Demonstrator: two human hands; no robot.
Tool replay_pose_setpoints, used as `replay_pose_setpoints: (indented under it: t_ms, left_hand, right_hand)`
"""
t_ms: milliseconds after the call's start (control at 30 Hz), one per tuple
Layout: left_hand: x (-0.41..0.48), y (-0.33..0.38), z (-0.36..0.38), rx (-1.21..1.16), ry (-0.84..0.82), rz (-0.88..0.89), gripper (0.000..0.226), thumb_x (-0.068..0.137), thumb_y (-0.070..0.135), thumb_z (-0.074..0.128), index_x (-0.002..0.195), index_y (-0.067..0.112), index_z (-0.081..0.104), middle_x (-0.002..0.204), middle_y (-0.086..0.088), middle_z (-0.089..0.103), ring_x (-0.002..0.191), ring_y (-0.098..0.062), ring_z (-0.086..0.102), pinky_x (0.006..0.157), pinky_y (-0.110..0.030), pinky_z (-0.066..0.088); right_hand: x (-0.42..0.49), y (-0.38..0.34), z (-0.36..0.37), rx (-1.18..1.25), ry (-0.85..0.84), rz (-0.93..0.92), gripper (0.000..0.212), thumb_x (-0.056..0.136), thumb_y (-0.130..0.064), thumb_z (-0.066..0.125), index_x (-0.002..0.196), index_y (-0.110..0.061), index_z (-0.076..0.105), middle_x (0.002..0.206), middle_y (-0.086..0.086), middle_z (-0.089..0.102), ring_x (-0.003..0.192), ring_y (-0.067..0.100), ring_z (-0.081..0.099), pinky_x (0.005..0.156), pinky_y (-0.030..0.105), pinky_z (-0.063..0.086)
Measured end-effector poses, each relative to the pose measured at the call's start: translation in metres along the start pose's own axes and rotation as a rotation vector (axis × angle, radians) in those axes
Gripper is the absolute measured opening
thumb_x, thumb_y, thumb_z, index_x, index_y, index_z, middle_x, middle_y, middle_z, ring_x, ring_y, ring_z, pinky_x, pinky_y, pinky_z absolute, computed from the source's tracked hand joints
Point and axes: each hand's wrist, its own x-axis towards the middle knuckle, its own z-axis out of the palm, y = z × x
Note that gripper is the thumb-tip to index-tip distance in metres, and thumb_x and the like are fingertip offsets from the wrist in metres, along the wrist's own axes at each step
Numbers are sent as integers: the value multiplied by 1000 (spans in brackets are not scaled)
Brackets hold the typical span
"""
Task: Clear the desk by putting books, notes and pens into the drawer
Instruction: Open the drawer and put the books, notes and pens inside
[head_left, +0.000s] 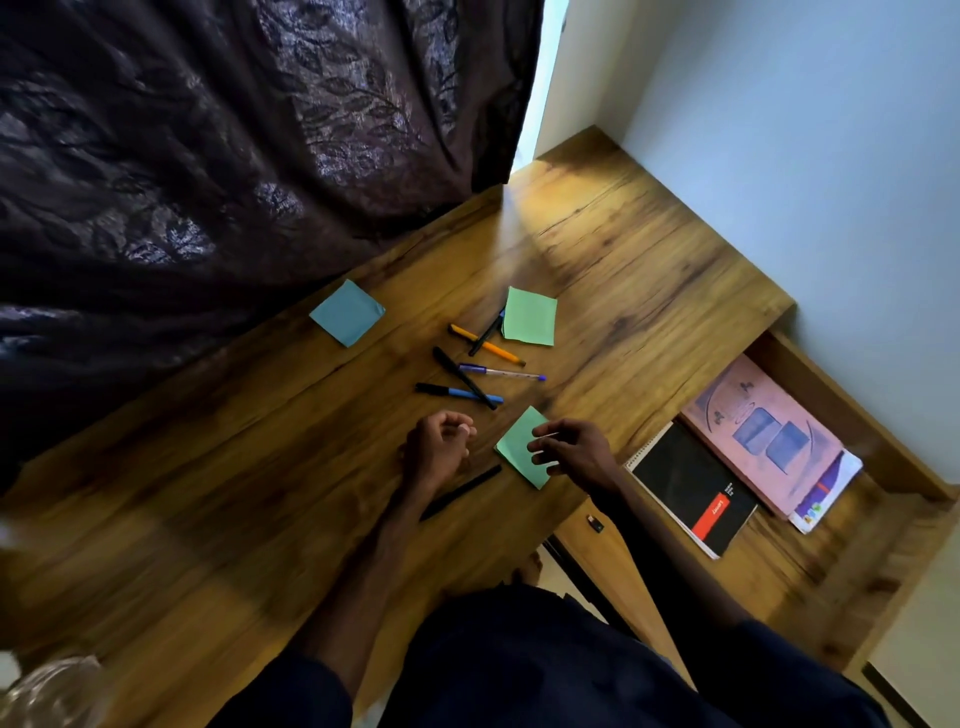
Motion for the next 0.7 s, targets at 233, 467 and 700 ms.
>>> replay_pose_setpoints:
  t_ms: [233,467,700]
  left_hand:
    - [-15,4,-1,17,27,16,12,95,17,64,106,17,69,98,5,75,74,-12,71,59,-21,54]
    - [-20,9,-2,33,39,48,14,91,20,70,105,17,70,96,3,74,75,-13,72,61,-24,56]
    - [-16,15,4,39,31,59,10,92,21,69,102,18,70,97,4,75,74,-12,72,64,-27,59]
  right_hand:
    - [2,-4,-7,-3,-2,-31,13,95,-12,65,107,-11,69,94,3,78,89,22,75,73,34,60]
    - [7,-10,-14,-3,16,-75,14,94,-13,66,107,-13,69,96,2,77,89,19,74,69,28,59]
    - [20,5,-20,-292,187,-175,28,86,-20,76,112,-16,66,108,-1,70,94,11,66,70,21,54]
